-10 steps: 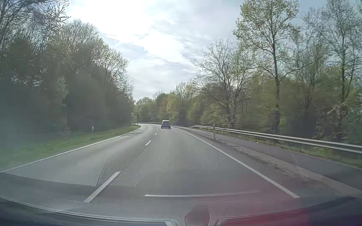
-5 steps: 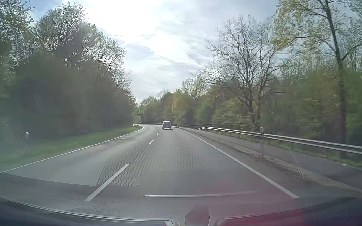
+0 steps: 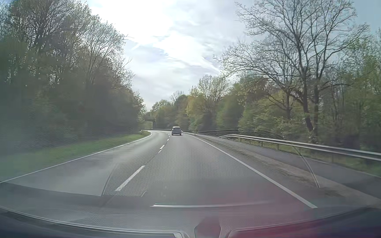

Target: Follow the waypoints while adhering to traffic rules and regulations

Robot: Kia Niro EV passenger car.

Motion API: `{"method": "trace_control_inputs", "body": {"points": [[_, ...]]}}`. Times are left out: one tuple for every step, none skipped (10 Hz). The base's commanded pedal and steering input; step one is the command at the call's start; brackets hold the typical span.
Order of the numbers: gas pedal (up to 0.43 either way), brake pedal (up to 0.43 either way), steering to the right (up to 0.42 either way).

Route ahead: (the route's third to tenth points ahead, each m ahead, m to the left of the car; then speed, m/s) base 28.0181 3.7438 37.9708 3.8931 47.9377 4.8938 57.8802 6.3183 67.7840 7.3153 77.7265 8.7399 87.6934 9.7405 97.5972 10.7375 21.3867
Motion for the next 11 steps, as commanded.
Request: {"method": "trace_control_inputs", "body": {"points": [[0.138, 0.0, -0.011], [0.138, 0.0, -0.011], [0.13, 0.0, -0.011], [0.118, 0.0, -0.011], [0.118, 0.0, -0.011], [0.118, 0.0, -0.011], [0.118, 0.0, -0.011], [0.118, 0.0, -0.011], [0.118, 0.0, -0.011], [0.118, 0.0, -0.011], [0.118, 0.0, -0.012]]}}
